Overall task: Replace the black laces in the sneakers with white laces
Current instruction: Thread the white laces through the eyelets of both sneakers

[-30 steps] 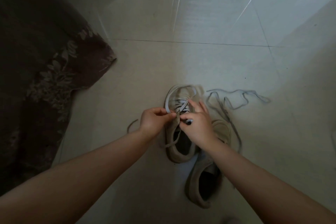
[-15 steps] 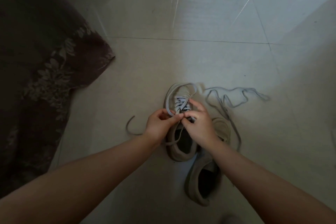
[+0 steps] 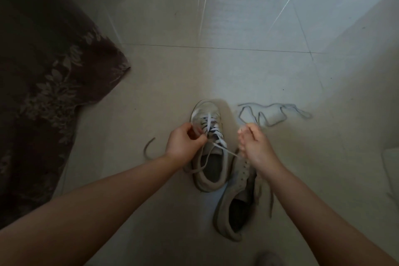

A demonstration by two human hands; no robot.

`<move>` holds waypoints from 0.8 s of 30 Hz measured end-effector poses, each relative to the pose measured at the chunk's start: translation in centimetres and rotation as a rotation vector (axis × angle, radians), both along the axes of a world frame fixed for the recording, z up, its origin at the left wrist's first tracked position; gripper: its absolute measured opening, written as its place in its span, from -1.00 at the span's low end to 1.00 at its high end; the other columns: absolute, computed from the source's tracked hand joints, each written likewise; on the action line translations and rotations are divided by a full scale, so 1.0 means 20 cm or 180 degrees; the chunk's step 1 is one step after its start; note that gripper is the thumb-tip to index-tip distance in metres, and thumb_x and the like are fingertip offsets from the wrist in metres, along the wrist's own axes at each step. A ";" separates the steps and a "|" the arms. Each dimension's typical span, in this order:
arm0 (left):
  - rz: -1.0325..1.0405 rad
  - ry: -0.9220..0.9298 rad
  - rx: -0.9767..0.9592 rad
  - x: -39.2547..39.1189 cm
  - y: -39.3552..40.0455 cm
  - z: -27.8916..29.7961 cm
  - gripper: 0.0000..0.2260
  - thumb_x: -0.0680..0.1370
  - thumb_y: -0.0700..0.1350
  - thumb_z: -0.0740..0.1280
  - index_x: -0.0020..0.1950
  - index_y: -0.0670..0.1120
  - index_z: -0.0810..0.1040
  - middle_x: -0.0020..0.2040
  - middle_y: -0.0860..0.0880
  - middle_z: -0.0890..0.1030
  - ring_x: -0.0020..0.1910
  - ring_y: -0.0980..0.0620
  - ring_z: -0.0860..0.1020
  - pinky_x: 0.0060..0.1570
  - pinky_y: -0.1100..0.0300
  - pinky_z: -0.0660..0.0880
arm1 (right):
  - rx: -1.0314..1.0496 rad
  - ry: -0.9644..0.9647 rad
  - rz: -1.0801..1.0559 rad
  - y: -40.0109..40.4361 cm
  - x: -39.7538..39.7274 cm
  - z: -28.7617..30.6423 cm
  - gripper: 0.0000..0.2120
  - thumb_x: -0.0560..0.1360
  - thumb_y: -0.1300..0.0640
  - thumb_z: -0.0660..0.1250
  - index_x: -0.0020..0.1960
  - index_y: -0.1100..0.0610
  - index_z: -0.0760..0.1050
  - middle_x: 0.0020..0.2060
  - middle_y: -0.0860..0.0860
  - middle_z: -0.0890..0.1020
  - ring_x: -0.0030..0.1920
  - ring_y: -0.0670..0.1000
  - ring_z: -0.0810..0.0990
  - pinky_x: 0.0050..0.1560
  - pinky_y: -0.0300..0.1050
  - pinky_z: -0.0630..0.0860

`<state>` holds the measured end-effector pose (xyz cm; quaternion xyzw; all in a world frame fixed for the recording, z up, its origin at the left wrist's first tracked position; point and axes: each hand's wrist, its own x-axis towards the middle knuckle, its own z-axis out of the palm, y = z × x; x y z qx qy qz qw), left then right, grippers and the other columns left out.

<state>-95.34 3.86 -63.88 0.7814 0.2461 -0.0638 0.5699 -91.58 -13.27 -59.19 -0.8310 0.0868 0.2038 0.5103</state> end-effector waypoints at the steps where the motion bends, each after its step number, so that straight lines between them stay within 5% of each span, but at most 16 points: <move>1: -0.0031 0.0015 0.0117 0.00 0.01 0.00 -0.93 0.43 -0.14 0.43 -0.17 -0.03 0.56 -0.29 0.04 0.59 -0.29 0.12 0.52 -0.23 0.31 0.45 | -0.0755 -0.0475 0.0533 -0.05 0.03 0.03 -0.80 0.60 0.04 0.15 -0.19 0.03 0.38 -0.37 -0.05 0.45 -0.37 -0.06 0.42 -0.35 -0.18 0.30; 3: -0.0109 -0.0028 0.0267 0.00 0.03 0.00 -0.93 0.44 -0.12 0.43 -0.16 -0.04 0.55 -0.30 0.06 0.57 -0.31 0.13 0.50 -0.29 0.35 0.41 | -0.1610 -0.0889 0.1258 -0.16 0.10 0.13 -0.78 0.54 -0.07 0.24 -0.21 0.01 0.41 -0.34 -0.08 0.49 -0.29 -0.03 0.47 -0.27 -0.14 0.34; 5: -0.0190 -0.0112 0.0384 -0.01 0.03 -0.01 -0.92 0.44 -0.10 0.42 -0.18 0.00 0.52 -0.35 0.09 0.53 -0.34 0.11 0.48 -0.26 0.24 0.44 | -0.2567 -0.0592 0.1959 -0.24 0.14 0.21 -0.79 0.45 -0.24 0.30 -0.18 -0.12 0.53 -0.28 -0.16 0.54 -0.20 -0.08 0.52 -0.21 -0.18 0.37; 7: -0.0333 -0.0169 0.0535 -0.01 0.02 -0.01 -0.90 0.45 -0.07 0.40 -0.16 0.05 0.49 -0.35 0.11 0.52 -0.30 0.08 0.51 -0.19 0.16 0.49 | -0.2781 -0.0355 0.2332 -0.27 0.12 0.18 -0.80 0.46 -0.24 0.29 -0.12 -0.17 0.61 -0.21 -0.17 0.62 -0.12 -0.09 0.57 -0.18 -0.18 0.42; 10: -0.0738 -0.0237 0.0935 -0.02 0.01 0.01 -0.81 0.45 0.06 0.40 -0.03 0.04 0.47 -0.24 0.10 0.55 -0.21 0.04 0.55 -0.16 0.13 0.51 | -0.1056 -0.0721 0.1730 -0.21 0.06 0.11 -0.81 0.54 -0.04 0.28 -0.22 -0.11 0.57 -0.23 -0.07 0.63 -0.16 -0.06 0.58 -0.12 -0.06 0.49; 12: -0.0937 -0.0343 0.1160 -0.03 -0.01 0.03 -0.69 0.44 0.12 0.40 0.09 0.01 0.46 -0.10 0.06 0.54 -0.15 0.04 0.52 -0.15 0.16 0.48 | -0.0093 -0.0820 0.1331 -0.17 0.05 0.09 -0.75 0.58 0.01 0.24 -0.27 -0.08 0.52 -0.06 -0.09 0.63 0.05 -0.15 0.56 0.10 -0.14 0.43; 14: -0.0940 -0.0415 0.1153 -0.04 -0.02 0.02 -0.65 0.47 0.09 0.37 0.19 -0.01 0.45 0.01 0.02 0.54 -0.07 0.00 0.53 -0.09 0.14 0.48 | 0.0796 -0.0346 0.0981 -0.10 0.02 0.08 -0.70 0.61 0.01 0.15 -0.27 0.03 0.43 0.04 -0.04 0.65 0.23 -0.11 0.53 0.29 -0.15 0.35; 15: -0.0893 -0.0425 0.1100 -0.04 -0.02 0.02 -0.65 0.48 0.05 0.36 0.22 -0.01 0.44 0.04 -0.01 0.55 -0.04 -0.02 0.54 -0.06 0.13 0.49 | 0.1366 0.0002 0.0710 -0.07 0.01 0.07 -0.67 0.63 0.04 0.10 -0.27 0.09 0.39 -0.06 0.02 0.68 0.15 -0.04 0.59 0.28 -0.11 0.39; 17: -0.0787 -0.0385 0.1019 -0.04 -0.01 0.01 -0.63 0.49 -0.02 0.34 0.28 -0.02 0.44 0.04 -0.04 0.57 -0.02 -0.04 0.55 -0.03 0.11 0.50 | 0.2394 0.0689 -0.0001 -0.02 0.01 0.08 -0.60 0.65 0.09 0.04 -0.33 0.13 0.35 -0.42 0.03 0.54 -0.30 -0.02 0.62 0.08 -0.04 0.54; 19: -0.0708 -0.0370 0.0962 -0.04 0.00 0.00 -0.64 0.50 -0.07 0.33 0.29 -0.03 0.44 -0.06 -0.03 0.56 -0.09 -0.06 0.55 -0.08 0.10 0.51 | 0.3012 0.1277 -0.0584 -0.03 0.03 0.11 -0.56 0.62 0.07 0.04 -0.42 0.10 0.33 -0.57 -0.04 0.30 -0.58 -0.10 0.32 -0.32 -0.18 0.57; 21: -0.0714 -0.0400 0.0938 -0.04 0.00 -0.01 -0.66 0.50 -0.08 0.32 0.28 -0.03 0.46 -0.14 0.01 0.52 -0.17 -0.03 0.53 -0.11 0.07 0.51 | 0.3329 0.1677 -0.0920 -0.08 0.07 0.15 -0.58 0.57 0.06 0.09 -0.46 0.09 0.30 -0.59 -0.09 0.19 -0.62 -0.15 0.16 -0.64 -0.33 0.30; 24: -0.0785 -0.0437 0.0976 -0.05 -0.01 -0.01 -0.68 0.51 -0.09 0.32 0.26 -0.04 0.48 -0.13 0.01 0.52 -0.19 0.00 0.51 -0.12 0.07 0.51 | 0.3399 0.1887 -0.0913 -0.12 0.10 0.17 -0.61 0.54 0.07 0.12 -0.45 0.09 0.29 -0.57 -0.10 0.13 -0.59 -0.16 0.06 -0.72 -0.34 0.18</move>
